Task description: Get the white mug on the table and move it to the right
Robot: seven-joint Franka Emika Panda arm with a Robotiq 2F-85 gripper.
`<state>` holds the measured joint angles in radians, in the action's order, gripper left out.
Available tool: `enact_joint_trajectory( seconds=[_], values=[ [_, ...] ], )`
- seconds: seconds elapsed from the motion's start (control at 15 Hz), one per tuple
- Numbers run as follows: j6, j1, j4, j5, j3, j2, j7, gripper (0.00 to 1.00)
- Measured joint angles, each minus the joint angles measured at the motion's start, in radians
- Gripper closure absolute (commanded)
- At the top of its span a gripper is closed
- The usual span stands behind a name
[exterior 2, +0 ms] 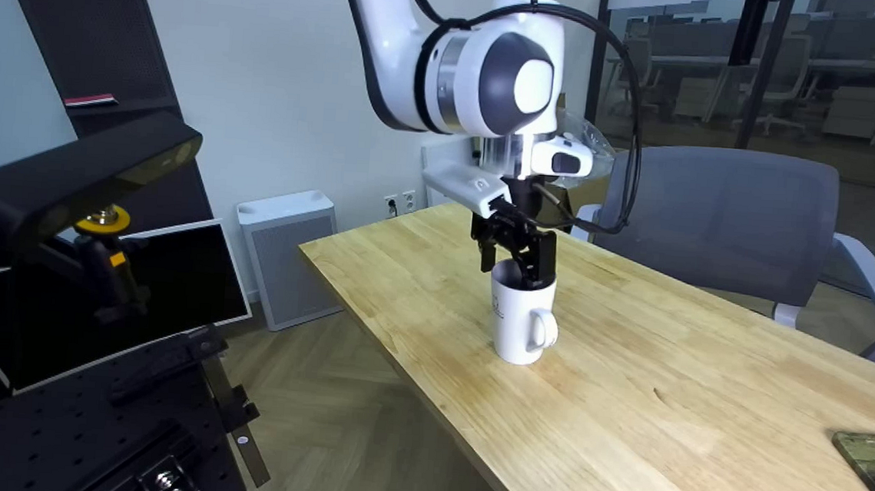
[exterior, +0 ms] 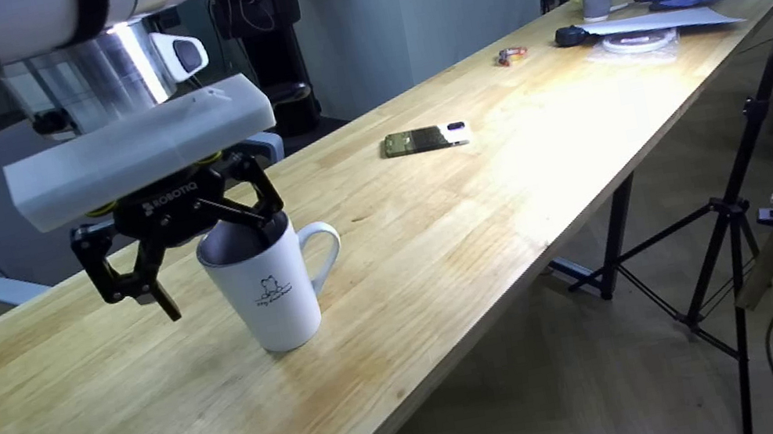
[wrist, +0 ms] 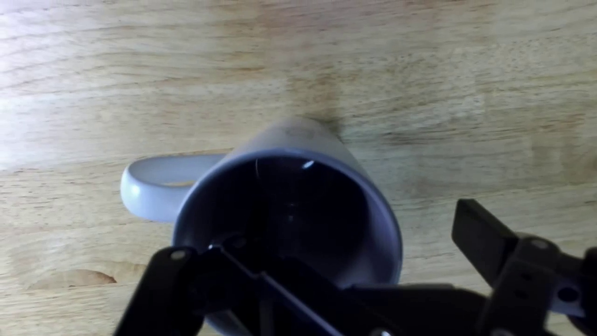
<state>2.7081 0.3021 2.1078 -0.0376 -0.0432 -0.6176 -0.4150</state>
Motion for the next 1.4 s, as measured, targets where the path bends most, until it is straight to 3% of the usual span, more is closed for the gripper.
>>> enact_joint_trajectory(
  seconds=[0.73,0.87,1.4],
  values=[
    [-0.006,0.0,-0.001,0.0,-0.023,-0.012,-0.006,0.95],
    [-0.015,0.001,-0.003,0.0,-0.03,-0.012,-0.016,1.0],
    [-0.121,0.0,-0.036,0.008,-0.089,-0.008,-0.051,0.98]
  ],
)
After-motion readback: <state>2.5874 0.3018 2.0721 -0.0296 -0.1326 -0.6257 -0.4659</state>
